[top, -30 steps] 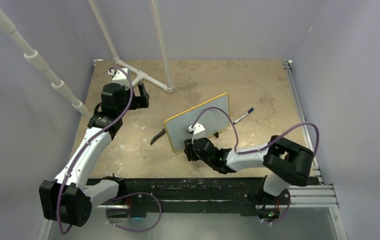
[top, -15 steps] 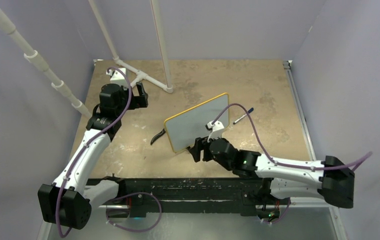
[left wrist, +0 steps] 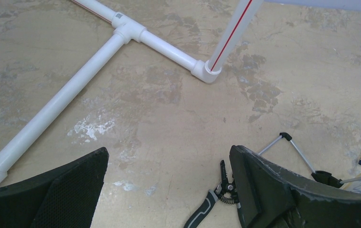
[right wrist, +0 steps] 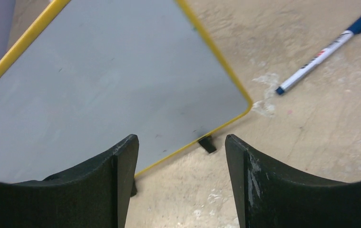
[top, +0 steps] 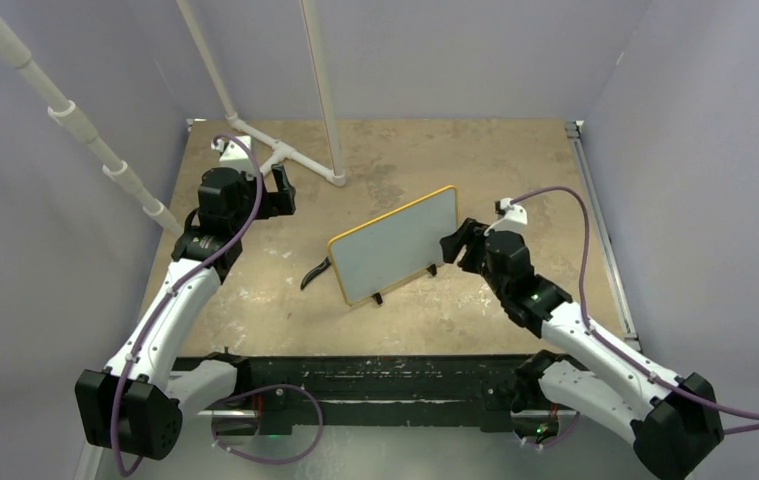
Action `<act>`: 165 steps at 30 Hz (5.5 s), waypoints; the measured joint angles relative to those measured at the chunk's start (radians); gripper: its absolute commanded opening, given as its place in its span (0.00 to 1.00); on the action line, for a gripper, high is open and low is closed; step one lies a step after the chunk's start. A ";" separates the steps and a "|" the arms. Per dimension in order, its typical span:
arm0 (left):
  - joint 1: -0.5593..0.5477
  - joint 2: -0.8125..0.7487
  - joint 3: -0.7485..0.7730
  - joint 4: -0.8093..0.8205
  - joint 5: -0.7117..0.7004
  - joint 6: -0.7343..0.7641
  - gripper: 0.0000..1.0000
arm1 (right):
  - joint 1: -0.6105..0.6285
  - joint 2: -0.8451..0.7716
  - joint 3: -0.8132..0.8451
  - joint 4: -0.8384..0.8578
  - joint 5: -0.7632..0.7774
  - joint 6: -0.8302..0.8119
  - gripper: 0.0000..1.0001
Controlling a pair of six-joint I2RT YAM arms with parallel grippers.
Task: Write a sentence on the whiteboard
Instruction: Move the whiteboard to the center of the board, then pick up the whiteboard marker from the center of the board, then pass from the right arm to the left, then open the pen cap from the whiteboard marker.
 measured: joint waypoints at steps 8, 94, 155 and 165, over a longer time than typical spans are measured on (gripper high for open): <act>0.000 -0.002 0.000 0.000 0.001 0.000 0.98 | -0.282 0.121 0.009 0.015 -0.003 0.025 0.69; -0.371 0.077 0.200 0.247 0.469 -0.412 0.93 | -0.051 0.053 0.322 0.285 -0.684 -0.374 0.00; -0.389 -0.159 -0.103 0.690 0.192 -0.889 0.00 | 0.126 0.180 0.171 0.905 -0.626 0.129 0.65; -0.389 -0.167 -0.114 0.727 0.174 -0.916 0.00 | 0.127 0.183 0.171 0.967 -0.624 0.176 0.50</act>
